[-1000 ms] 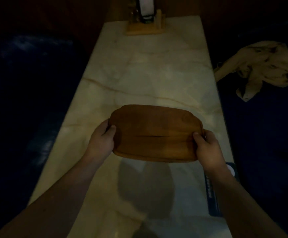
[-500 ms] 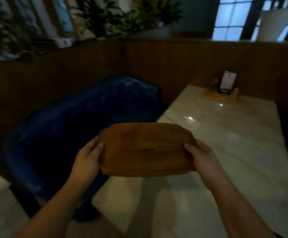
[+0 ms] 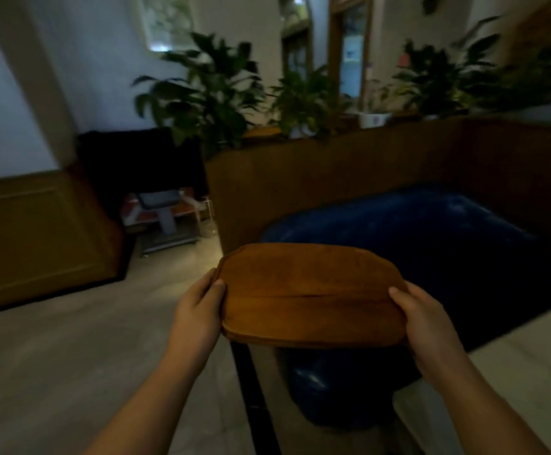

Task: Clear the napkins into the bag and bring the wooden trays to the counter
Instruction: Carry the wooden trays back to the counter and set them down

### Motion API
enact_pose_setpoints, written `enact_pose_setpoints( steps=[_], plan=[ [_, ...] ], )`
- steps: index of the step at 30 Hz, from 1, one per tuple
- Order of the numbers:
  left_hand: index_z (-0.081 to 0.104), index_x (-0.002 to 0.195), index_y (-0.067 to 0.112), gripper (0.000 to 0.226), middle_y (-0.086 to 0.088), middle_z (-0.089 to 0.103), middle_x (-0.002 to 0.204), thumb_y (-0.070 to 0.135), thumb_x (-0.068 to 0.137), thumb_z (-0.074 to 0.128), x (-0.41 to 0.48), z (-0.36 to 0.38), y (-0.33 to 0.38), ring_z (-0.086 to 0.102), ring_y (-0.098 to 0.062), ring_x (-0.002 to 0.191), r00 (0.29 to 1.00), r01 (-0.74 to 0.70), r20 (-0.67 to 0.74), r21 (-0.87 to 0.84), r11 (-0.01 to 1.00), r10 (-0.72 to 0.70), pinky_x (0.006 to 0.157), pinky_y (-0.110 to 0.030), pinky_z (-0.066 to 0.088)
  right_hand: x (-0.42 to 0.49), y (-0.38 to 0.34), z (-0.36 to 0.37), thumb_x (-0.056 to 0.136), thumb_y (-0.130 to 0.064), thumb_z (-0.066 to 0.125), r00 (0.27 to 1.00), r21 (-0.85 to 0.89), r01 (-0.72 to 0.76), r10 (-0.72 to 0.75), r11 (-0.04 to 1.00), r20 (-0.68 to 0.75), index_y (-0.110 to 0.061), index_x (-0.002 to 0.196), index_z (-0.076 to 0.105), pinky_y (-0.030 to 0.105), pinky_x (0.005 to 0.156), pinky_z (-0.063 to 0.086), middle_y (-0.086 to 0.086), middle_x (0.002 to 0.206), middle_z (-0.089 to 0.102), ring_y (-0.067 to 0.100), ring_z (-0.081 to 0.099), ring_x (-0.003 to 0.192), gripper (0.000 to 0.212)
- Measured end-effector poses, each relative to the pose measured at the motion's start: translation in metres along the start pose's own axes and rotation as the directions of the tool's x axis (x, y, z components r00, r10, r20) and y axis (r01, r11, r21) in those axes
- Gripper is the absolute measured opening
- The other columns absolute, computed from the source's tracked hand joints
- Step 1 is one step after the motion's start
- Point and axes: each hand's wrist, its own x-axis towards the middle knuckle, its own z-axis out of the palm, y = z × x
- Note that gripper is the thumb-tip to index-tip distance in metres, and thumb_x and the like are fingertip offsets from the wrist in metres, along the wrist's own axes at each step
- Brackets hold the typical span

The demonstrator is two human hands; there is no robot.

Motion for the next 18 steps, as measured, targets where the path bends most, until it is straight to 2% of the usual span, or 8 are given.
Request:
enact_pose_setpoints(
  steps=[3, 5, 9, 10, 12, 14, 15, 18],
  plan=[
    [0.06, 0.099, 0.037, 0.024, 0.008, 0.068, 0.086, 0.021, 0.097, 0.043, 0.005, -0.058, 0.003, 0.065, -0.009, 0.076, 0.989, 0.03, -0.143, -0.006, 1.0, -0.031, 0.068, -0.03, 0.048, 0.015, -0.007, 0.064, 0.095, -0.04, 0.05, 0.988, -0.025, 0.014, -0.01, 1.0, 0.157, -0.033, 0.111, 0.066, 0.053, 0.094, 0.049, 0.003, 0.11, 0.071, 0.027, 0.066, 0.101, 0.024],
    [0.061, 0.098, 0.038, 0.024, 0.007, 0.07, 0.088, 0.022, 0.097, 0.043, 0.008, -0.092, 0.003, 0.068, -0.01, 0.079, 0.973, 0.058, -0.223, -0.007, 0.998, -0.058, 0.07, -0.03, 0.049, 0.027, -0.011, 0.106, 0.095, -0.041, 0.049, 0.966, -0.022, 0.033, -0.026, 0.999, 0.256, -0.03, 0.115, 0.065, 0.054, 0.094, 0.049, 0.005, 0.111, 0.07, 0.028, 0.066, 0.101, 0.028],
    [0.061, 0.083, 0.039, 0.029, 0.002, 0.07, 0.09, 0.022, 0.097, 0.043, 0.015, -0.157, 0.003, 0.067, -0.018, 0.085, 0.912, 0.123, -0.402, 0.061, 0.991, -0.088, 0.076, -0.037, 0.051, 0.049, -0.015, 0.199, 0.097, -0.04, 0.044, 0.908, -0.031, 0.049, -0.032, 0.998, 0.418, -0.026, 0.115, 0.061, 0.043, 0.076, 0.052, 0.009, 0.105, 0.067, 0.027, 0.064, 0.092, 0.029],
    [0.061, 0.081, 0.038, 0.029, -0.001, 0.07, 0.09, 0.022, 0.097, 0.043, 0.016, -0.169, 0.003, 0.066, -0.02, 0.085, 0.898, 0.139, -0.432, 0.084, 0.987, -0.09, 0.077, -0.039, 0.051, 0.053, -0.015, 0.218, 0.097, -0.041, 0.044, 0.892, -0.029, 0.046, -0.027, 0.999, 0.452, -0.029, 0.112, 0.061, 0.044, 0.077, 0.051, 0.007, 0.104, 0.065, 0.027, 0.063, 0.092, 0.025],
    [0.061, 0.079, 0.036, 0.028, -0.006, 0.069, 0.084, 0.024, 0.097, 0.042, 0.017, -0.197, 0.001, 0.065, -0.023, 0.079, 0.856, 0.175, -0.508, 0.119, 0.977, -0.091, 0.076, -0.044, 0.05, 0.063, -0.01, 0.265, 0.097, -0.042, 0.043, 0.848, -0.032, 0.042, -0.019, 0.999, 0.529, -0.031, 0.108, 0.06, 0.044, 0.079, 0.05, 0.005, 0.102, 0.063, 0.026, 0.061, 0.091, 0.024],
    [0.062, 0.082, 0.034, 0.026, -0.009, 0.065, 0.073, 0.026, 0.097, 0.042, 0.015, -0.225, -0.003, 0.061, -0.025, 0.069, 0.81, 0.201, -0.58, 0.132, 0.971, -0.089, 0.07, -0.045, 0.05, 0.07, -0.007, 0.313, 0.097, -0.043, 0.042, 0.796, -0.024, 0.038, -0.016, 0.999, 0.605, -0.026, 0.118, 0.058, 0.039, 0.07, 0.047, 0.004, 0.097, 0.061, 0.025, 0.06, 0.086, 0.031],
    [0.062, 0.085, 0.034, 0.025, -0.008, 0.063, 0.068, 0.027, 0.097, 0.041, 0.012, -0.236, -0.004, 0.06, -0.024, 0.066, 0.788, 0.212, -0.609, 0.129, 0.969, -0.092, 0.067, -0.043, 0.048, 0.071, -0.005, 0.333, 0.097, -0.043, 0.042, 0.773, -0.026, 0.036, -0.011, 0.999, 0.634, -0.025, 0.123, 0.056, 0.038, 0.07, 0.047, 0.004, 0.099, 0.062, 0.024, 0.06, 0.087, 0.035],
    [0.058, 0.096, 0.041, 0.023, -0.003, 0.056, 0.06, 0.027, 0.098, 0.039, 0.001, -0.277, -0.009, 0.056, -0.016, 0.054, 0.685, 0.247, -0.724, 0.122, 0.961, -0.083, 0.055, -0.033, 0.046, 0.061, -0.003, 0.404, 0.098, -0.04, 0.042, 0.663, -0.038, 0.053, -0.006, 0.998, 0.749, -0.031, 0.121, 0.057, 0.047, 0.083, 0.052, 0.005, 0.105, 0.065, 0.026, 0.062, 0.094, 0.029]
  ],
)
